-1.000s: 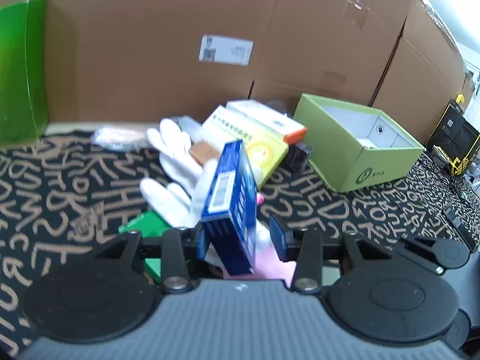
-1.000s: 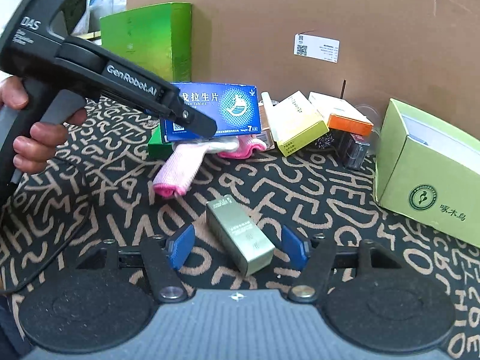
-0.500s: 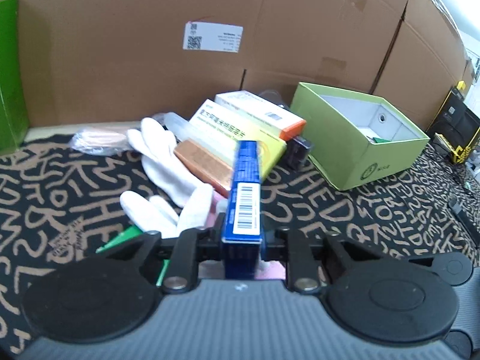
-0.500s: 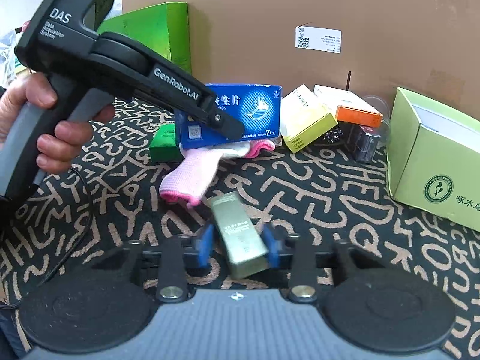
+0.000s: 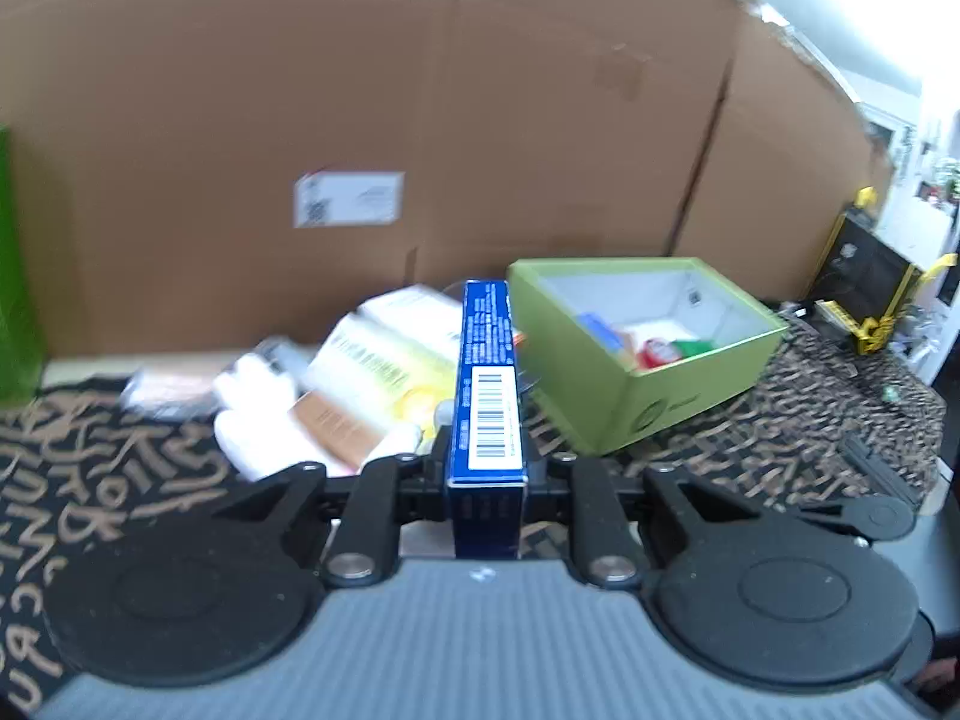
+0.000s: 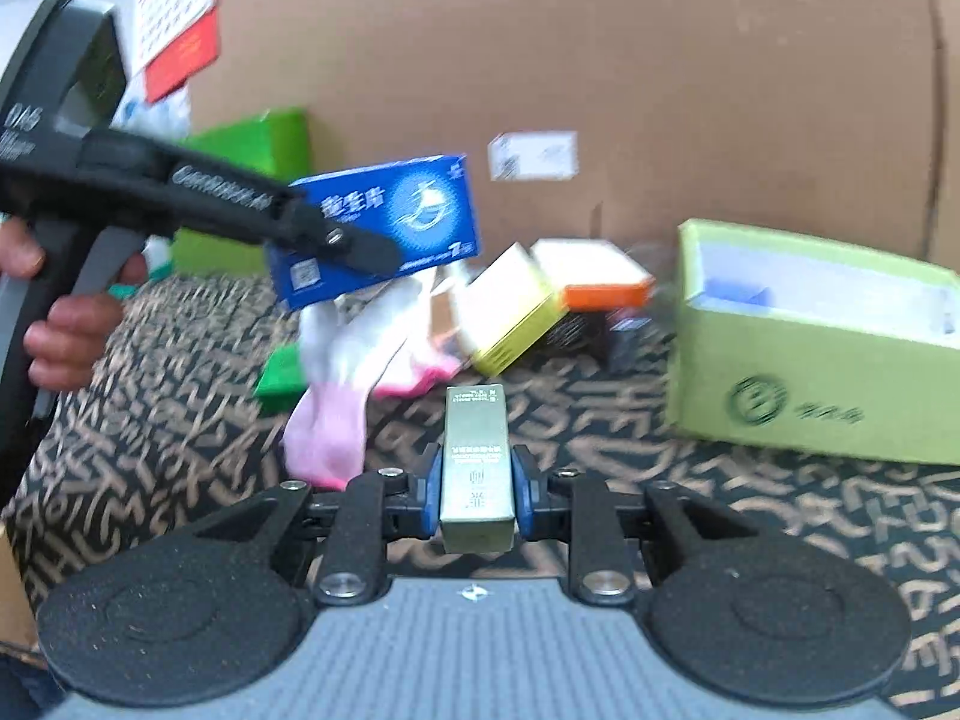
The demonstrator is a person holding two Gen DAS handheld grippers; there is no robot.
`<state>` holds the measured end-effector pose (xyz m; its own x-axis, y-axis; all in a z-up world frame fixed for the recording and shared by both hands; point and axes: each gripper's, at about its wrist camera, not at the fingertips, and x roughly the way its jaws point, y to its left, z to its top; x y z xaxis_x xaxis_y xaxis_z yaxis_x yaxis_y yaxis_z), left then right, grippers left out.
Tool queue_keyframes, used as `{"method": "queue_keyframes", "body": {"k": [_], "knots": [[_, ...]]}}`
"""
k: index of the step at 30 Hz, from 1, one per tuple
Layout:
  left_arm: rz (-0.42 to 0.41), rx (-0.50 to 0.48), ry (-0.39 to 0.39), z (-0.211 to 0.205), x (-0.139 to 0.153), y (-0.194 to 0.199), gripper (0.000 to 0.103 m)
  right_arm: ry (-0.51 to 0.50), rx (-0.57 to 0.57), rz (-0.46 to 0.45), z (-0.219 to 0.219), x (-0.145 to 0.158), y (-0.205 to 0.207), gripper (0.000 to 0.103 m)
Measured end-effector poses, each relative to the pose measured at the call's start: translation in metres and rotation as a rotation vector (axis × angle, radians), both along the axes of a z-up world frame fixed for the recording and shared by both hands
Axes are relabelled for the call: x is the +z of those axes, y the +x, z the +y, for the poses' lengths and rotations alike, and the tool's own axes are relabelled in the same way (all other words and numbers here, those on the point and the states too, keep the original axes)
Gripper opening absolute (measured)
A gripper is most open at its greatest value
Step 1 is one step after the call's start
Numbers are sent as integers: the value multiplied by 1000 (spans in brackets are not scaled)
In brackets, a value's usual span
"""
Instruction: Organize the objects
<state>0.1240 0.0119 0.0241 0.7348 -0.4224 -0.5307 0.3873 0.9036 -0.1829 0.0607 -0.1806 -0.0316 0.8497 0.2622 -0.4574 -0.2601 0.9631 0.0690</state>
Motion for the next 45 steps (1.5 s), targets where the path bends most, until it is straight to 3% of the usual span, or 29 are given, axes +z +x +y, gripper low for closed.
{"method": "queue_keyframes", "body": {"k": [10, 12, 18, 22, 25, 26, 29, 32, 37, 40, 42, 45], "knots": [[-65, -74, -32, -52, 32, 20, 18, 33, -193, -75, -64, 22, 1, 26], [-41, -65, -49, -53, 29, 26, 18, 52, -200, -73, -71, 19, 0, 26], [-13, -51, 39, -61, 9, 27, 18, 72, -205, -27, -74, 6, 2, 26], [29, -59, 22, -59, 5, 30, 18, 72, -201, -20, -71, 8, 2, 26], [5, -65, 32, -61, 11, 30, 19, 70, -202, -26, -71, 13, 1, 26], [1, -69, 39, -61, 12, 30, 21, 71, -202, -28, -71, 13, 0, 26], [3, -44, 52, -59, 8, 30, 50, 78, -204, -17, -71, 9, 0, 26], [33, -21, 97, -55, -7, 34, 36, 82, -203, 1, -70, 2, 1, 26], [105, -63, 106, -58, -29, 41, 38, 92, -205, 14, -69, -4, 2, 26], [94, -138, 156, -76, -39, 37, 52, 96, -208, 22, -69, -5, 2, 26], [29, -144, 254, -95, -48, 34, 68, 99, -211, 28, -69, -6, 2, 26], [-26, -180, 352, -115, -60, 36, 78, 101, -214, 35, -69, -7, 0, 26]]}}
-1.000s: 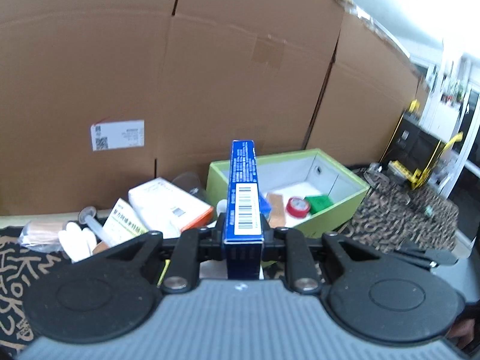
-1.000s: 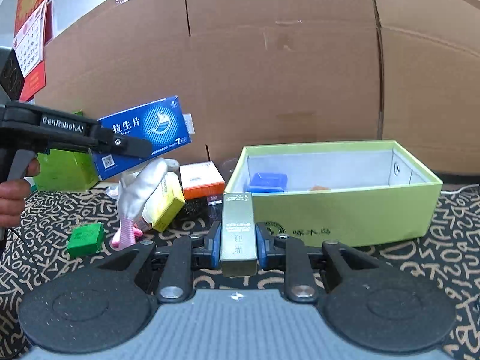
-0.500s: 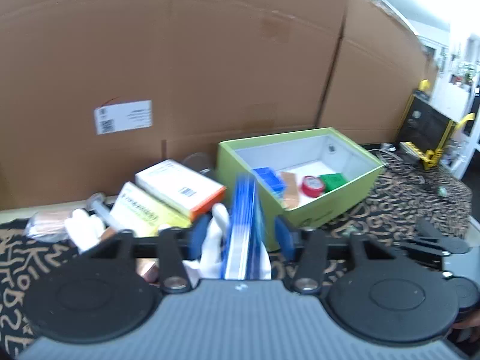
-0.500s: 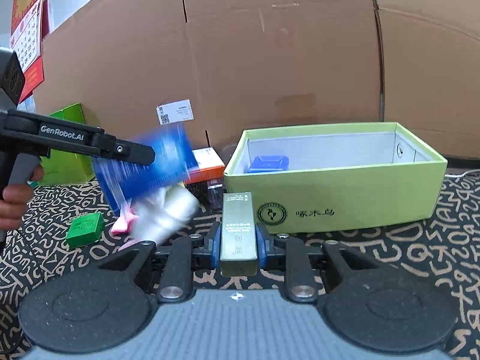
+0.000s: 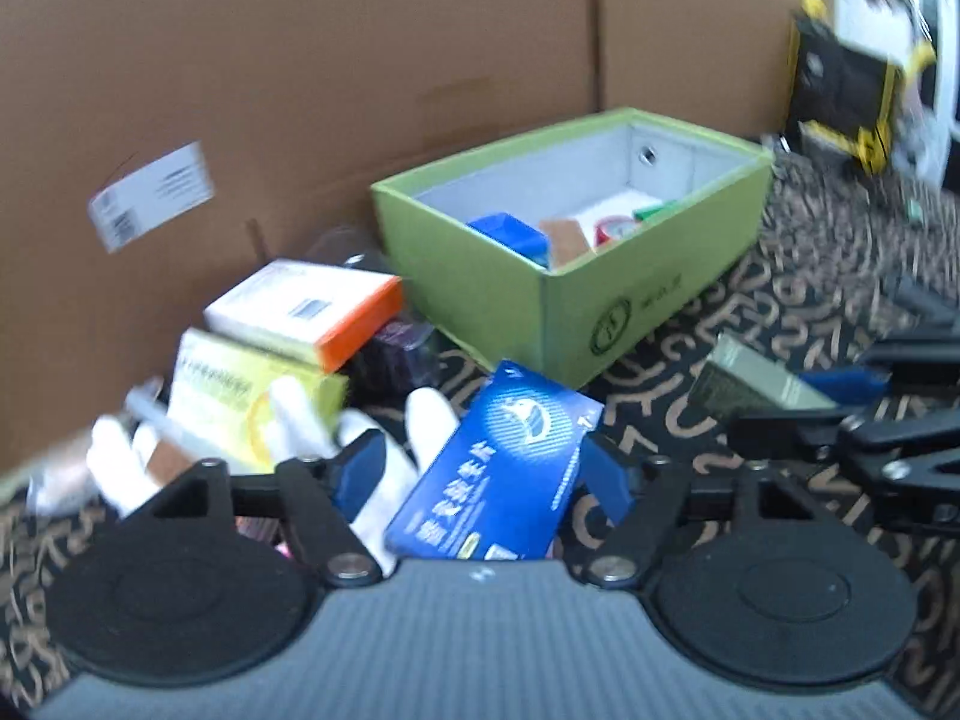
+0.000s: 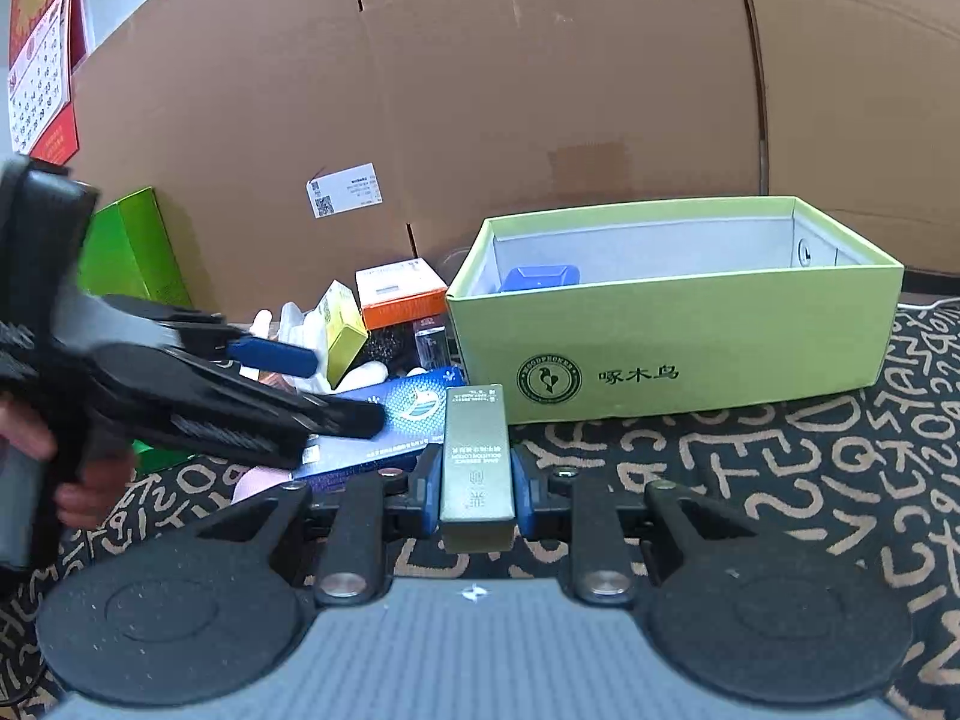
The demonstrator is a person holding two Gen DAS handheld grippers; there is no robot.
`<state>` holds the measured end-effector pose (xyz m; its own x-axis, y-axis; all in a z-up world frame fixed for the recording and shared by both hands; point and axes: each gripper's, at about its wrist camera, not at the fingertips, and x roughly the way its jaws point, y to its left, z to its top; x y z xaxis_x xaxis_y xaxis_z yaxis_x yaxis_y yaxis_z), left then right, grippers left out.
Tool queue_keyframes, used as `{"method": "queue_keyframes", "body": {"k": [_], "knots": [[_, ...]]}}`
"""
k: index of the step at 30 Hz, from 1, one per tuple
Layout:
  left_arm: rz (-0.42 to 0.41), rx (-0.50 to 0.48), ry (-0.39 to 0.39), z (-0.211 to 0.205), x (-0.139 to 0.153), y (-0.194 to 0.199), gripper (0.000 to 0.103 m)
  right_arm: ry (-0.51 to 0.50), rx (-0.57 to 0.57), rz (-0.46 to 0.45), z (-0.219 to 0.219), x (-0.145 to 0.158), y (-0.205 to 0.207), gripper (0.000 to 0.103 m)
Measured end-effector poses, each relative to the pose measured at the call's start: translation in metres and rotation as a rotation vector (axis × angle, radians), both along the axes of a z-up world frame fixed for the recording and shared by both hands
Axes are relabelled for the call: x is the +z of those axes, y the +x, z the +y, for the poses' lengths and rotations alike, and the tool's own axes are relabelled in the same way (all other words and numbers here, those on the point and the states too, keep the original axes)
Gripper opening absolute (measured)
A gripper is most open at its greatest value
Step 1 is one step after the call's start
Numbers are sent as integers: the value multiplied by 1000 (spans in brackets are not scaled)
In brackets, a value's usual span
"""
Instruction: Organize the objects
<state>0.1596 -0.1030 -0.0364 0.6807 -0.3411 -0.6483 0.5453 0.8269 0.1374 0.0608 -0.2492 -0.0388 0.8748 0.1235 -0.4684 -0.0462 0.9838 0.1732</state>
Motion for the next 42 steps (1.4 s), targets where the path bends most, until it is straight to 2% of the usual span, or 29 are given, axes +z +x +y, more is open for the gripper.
{"method": "queue_keyframes", "body": {"k": [2, 3, 4, 5, 7, 10, 16, 17, 18, 21, 23, 24, 25, 26, 27, 28, 30, 32, 34, 35, 38, 40, 41, 42], "knots": [[-11, -17, 44, -10, -8, 4, 86, -1, -6, 6, 0, -1, -1, 26], [-9, -22, 68, -14, -12, 6, 84, -1, -10, 8, -1, -2, -2, 26], [4, -28, 86, -16, -16, 9, 77, -1, -14, 9, -1, -2, -2, 26], [32, -36, 94, -17, -20, 13, 64, 0, -16, 9, -2, -2, -2, 26], [62, -34, 74, -14, -22, 16, 62, 0, -19, 6, -3, -2, -3, 26], [57, -25, 54, -9, -13, 13, 59, -3, -20, 2, -4, -1, -3, 26], [2, -31, -63, -2, 37, 4, 56, -20, -31, -26, -10, 9, 1, 26], [-7, -38, -87, -3, 47, 3, 29, -26, -37, -35, -13, 12, 2, 26], [-3, -41, -114, -4, 57, 5, 9, -32, -45, -46, -15, 16, 2, 26], [28, -52, -189, -7, 77, 17, 11, -46, -74, -75, -25, 28, 5, 26], [15, -40, -161, -11, 79, 21, 11, -47, -93, -90, -30, 32, 4, 26], [4, -34, -136, -11, 76, 19, 16, -45, -94, -96, -33, 33, 1, 26], [-1, -40, -107, -10, 71, 16, 27, -42, -93, -98, -35, 32, -1, 26], [-3, -39, -70, -8, 62, 13, 61, -40, -93, -93, -36, 29, -1, 26], [-12, -35, -29, -5, 51, 9, 78, -37, -94, -84, -36, 26, -1, 26], [-16, -34, 23, -4, 38, 7, 78, -34, -91, -73, -36, 22, 0, 26], [36, -13, 85, 4, 13, 8, 74, -22, -85, -48, -34, 14, 2, 26], [111, 0, 62, 18, -2, 8, 71, -16, -77, -35, -32, 8, 3, 26], [138, -10, 5, 30, -1, 1, 72, -11, -73, -24, -32, 5, 2, 26], [143, -7, -4, 32, 1, -4, 74, -10, -72, -18, -31, 4, 3, 26], [109, -42, 11, 29, 5, -26, 96, -8, -70, -13, -27, 3, 5, 26], [74, -74, 70, 18, 1, -34, 95, -4, -66, -14, -24, 3, 6, 26], [64, -90, 97, 12, -2, -36, 92, -3, -62, -14, -22, 3, 5, 26], [69, -96, 119, 6, -6, -35, 83, -3, -59, -15, -20, 4, 5, 26]]}}
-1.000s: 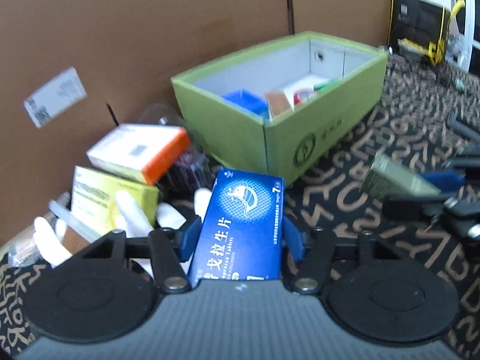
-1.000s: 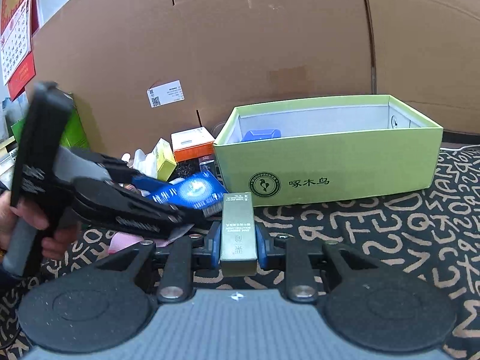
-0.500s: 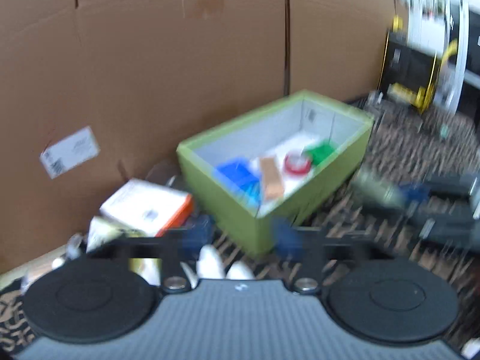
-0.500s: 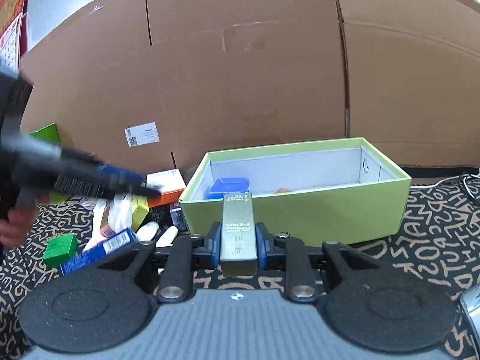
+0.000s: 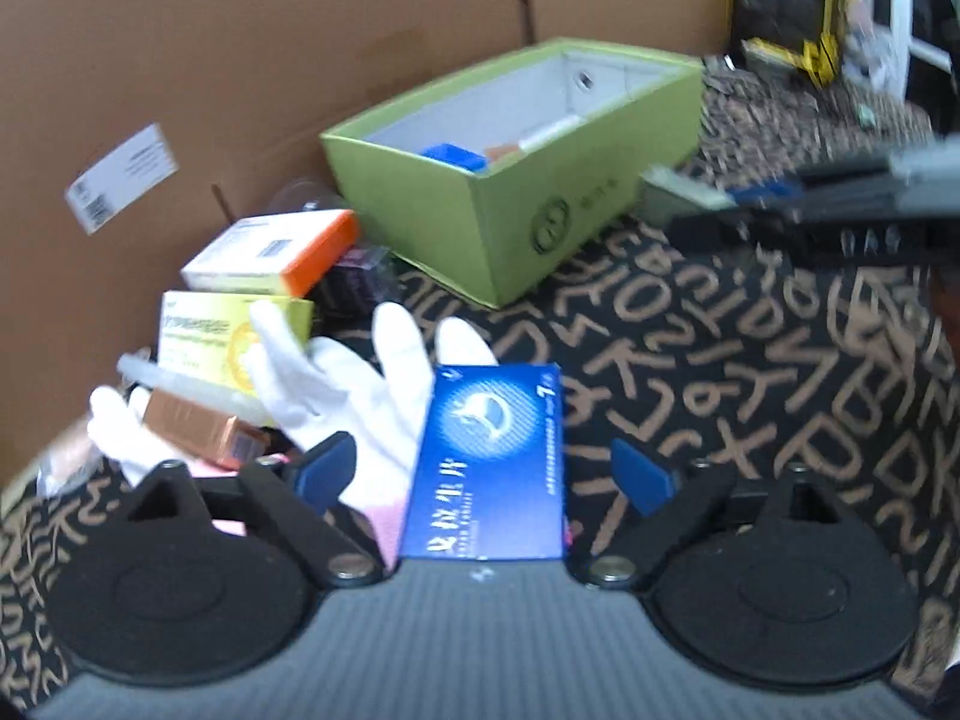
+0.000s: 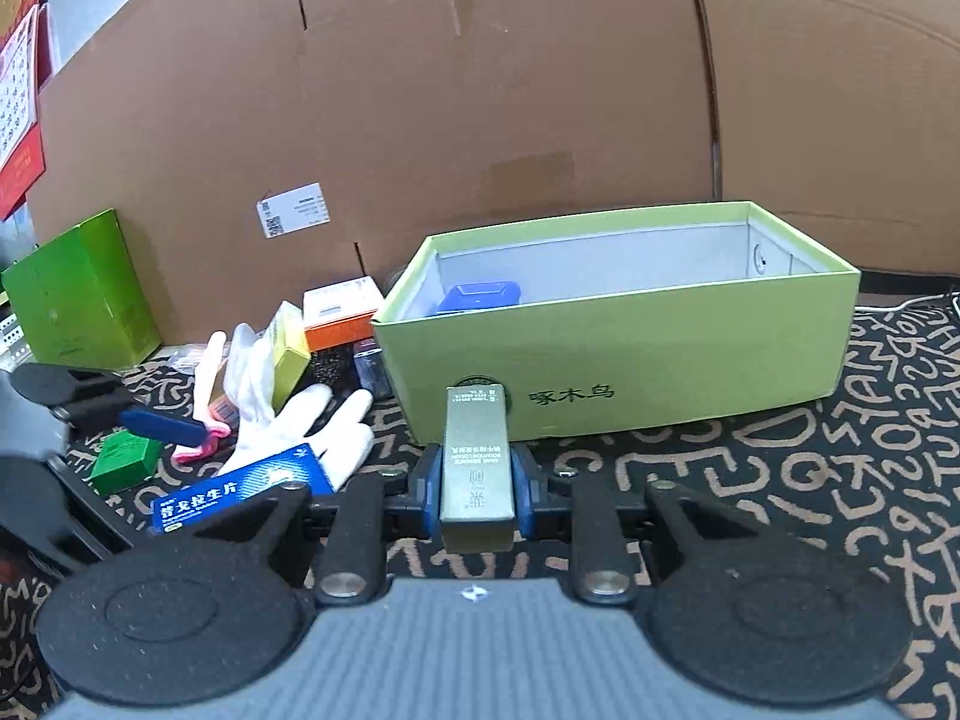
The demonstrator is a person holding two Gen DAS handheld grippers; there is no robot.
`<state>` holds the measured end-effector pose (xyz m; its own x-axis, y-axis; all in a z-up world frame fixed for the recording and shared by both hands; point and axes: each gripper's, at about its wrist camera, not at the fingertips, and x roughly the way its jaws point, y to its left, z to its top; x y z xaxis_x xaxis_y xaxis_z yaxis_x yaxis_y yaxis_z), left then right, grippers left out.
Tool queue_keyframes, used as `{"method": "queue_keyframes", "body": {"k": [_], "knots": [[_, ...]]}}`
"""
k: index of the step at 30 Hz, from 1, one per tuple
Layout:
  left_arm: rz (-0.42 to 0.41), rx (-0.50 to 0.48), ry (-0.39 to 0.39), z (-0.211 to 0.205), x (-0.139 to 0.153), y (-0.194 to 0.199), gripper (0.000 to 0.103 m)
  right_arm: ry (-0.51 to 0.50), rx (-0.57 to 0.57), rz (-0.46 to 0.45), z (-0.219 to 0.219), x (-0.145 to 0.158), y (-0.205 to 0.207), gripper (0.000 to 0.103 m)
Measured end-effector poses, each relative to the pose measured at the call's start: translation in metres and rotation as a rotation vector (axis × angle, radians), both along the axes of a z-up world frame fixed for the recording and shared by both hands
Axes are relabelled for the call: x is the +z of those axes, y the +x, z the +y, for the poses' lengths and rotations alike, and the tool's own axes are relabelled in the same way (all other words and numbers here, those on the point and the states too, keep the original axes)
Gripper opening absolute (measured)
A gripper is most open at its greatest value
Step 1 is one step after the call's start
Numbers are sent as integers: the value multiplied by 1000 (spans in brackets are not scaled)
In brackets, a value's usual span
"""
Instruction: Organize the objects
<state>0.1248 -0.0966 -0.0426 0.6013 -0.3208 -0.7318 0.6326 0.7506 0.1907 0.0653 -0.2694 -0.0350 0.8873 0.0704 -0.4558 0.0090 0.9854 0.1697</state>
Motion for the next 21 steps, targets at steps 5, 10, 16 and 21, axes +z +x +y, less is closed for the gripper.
{"method": "queue_keyframes", "body": {"k": [5, 10, 16, 21], "knots": [[121, 9, -55, 1, -10, 18, 55, -16, 8, 0, 6, 3, -6, 26], [99, 16, -96, 13, 9, 13, 55, -18, -4, -26, 2, 9, -10, 26], [15, -16, -184, 9, 61, 9, 55, -33, -28, -67, -11, 25, -8, 26], [-15, -7, -284, -23, 103, 32, 55, -79, -69, -97, -30, 48, 9, 26]]}}
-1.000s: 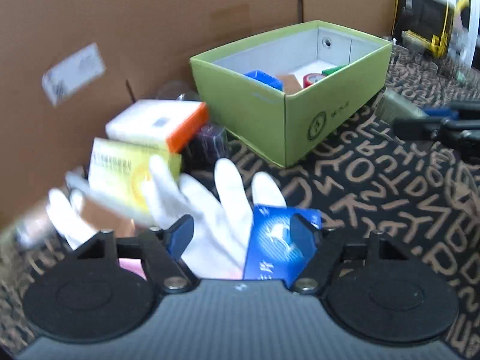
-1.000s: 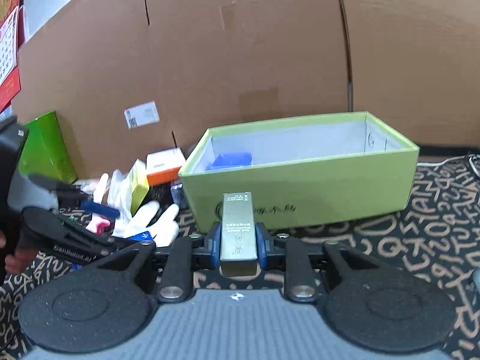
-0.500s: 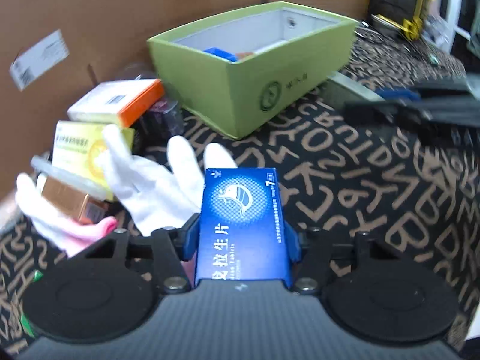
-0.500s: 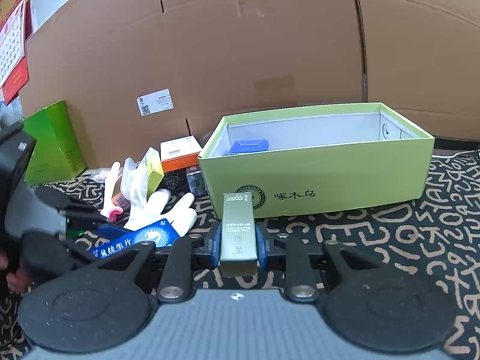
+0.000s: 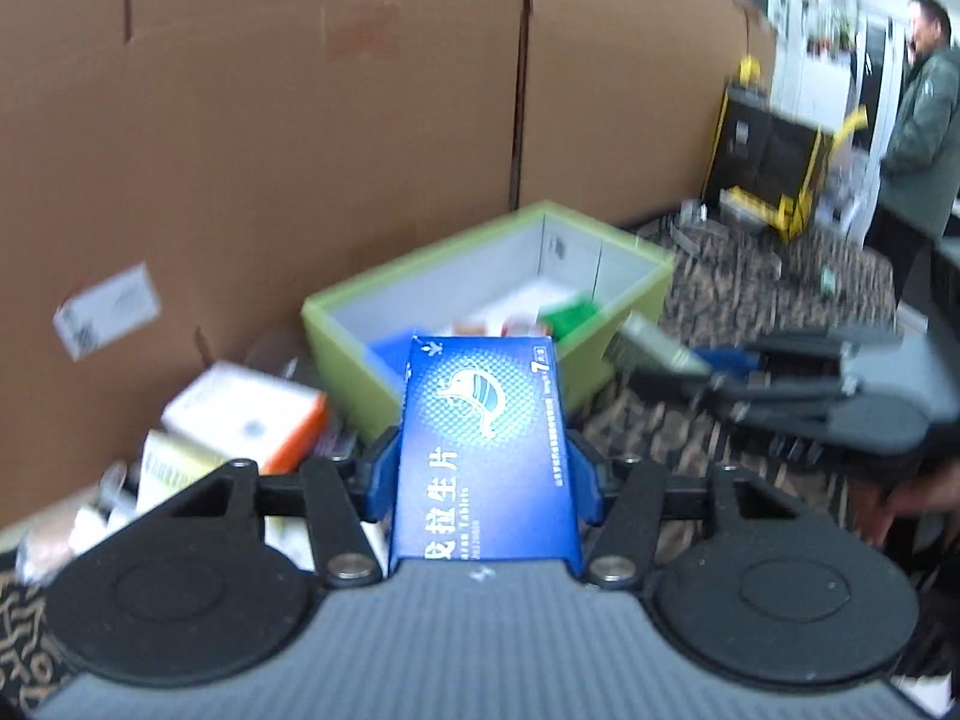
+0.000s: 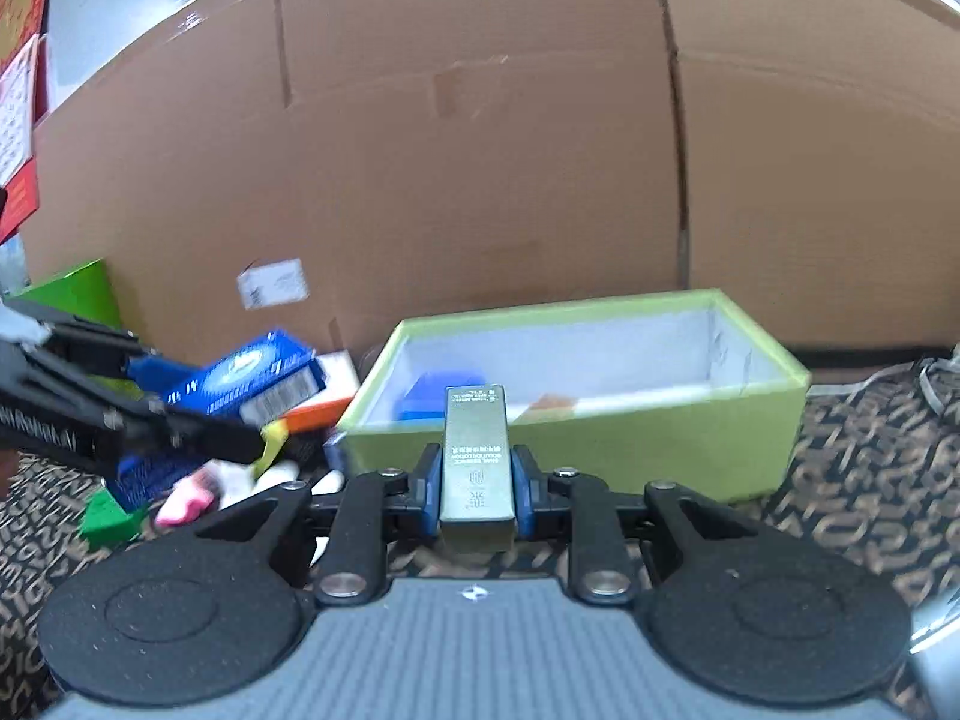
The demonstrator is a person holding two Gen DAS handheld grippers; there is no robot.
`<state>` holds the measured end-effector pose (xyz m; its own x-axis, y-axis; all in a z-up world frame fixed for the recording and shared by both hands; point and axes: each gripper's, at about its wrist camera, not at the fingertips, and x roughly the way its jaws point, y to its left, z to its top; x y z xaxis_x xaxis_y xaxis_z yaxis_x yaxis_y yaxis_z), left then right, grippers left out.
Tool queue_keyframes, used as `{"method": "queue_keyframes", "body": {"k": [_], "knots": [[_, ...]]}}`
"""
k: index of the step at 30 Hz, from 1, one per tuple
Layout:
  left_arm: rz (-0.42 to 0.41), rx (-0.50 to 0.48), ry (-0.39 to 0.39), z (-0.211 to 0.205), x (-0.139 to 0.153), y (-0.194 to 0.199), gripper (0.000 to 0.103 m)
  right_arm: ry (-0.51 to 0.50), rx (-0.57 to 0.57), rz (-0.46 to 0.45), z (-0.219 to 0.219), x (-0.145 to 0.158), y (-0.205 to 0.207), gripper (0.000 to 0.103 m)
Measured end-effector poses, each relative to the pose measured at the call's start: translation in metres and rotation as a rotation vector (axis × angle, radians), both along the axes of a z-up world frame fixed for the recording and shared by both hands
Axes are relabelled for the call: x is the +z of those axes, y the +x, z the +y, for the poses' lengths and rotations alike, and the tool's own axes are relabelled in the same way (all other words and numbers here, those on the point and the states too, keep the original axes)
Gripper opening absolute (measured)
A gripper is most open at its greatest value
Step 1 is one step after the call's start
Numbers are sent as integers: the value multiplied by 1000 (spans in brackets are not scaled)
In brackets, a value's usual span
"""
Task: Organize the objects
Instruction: 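Lower both held boxes into the shoebox and open both grippers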
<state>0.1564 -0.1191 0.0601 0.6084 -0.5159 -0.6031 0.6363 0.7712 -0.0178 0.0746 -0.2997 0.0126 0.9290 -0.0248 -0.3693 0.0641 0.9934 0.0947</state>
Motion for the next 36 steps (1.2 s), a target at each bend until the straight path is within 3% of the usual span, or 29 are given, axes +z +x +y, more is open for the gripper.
{"method": "queue_keyframes", "body": {"k": [4, 8, 16, 22, 23, 24, 26, 28, 31, 33, 36], "knots": [[7, 38, -58, -35, 13, 32, 55, -41, -37, 1, -23, 13, 26, 26], [29, 98, -92, -68, 6, 70, 55, -72, -96, 29, -53, 12, 61, 26], [87, 144, -101, -119, -35, 138, 55, -116, -148, 192, -102, -17, 131, 26], [141, 164, -84, -139, -67, 167, 55, -158, -141, 233, -108, -31, 154, 26], [148, 163, -84, -140, -71, 170, 57, -170, -135, 238, -106, -32, 156, 26], [156, 159, -88, -140, -74, 173, 69, -178, -126, 246, -104, -32, 158, 27], [158, 171, -115, -135, -77, 173, 85, -190, -106, 242, -102, -33, 155, 41], [145, 171, -154, -127, -74, 171, 90, -204, -111, 215, -100, -30, 147, 60], [111, 173, -180, -114, -62, 162, 102, -191, -99, 165, -97, -20, 128, 64], [66, 182, -193, -105, -51, 151, 103, -161, -90, 131, -96, -10, 113, 66], [28, 172, -206, -93, -36, 130, 103, -133, -106, 60, -87, 6, 85, 77]]}}
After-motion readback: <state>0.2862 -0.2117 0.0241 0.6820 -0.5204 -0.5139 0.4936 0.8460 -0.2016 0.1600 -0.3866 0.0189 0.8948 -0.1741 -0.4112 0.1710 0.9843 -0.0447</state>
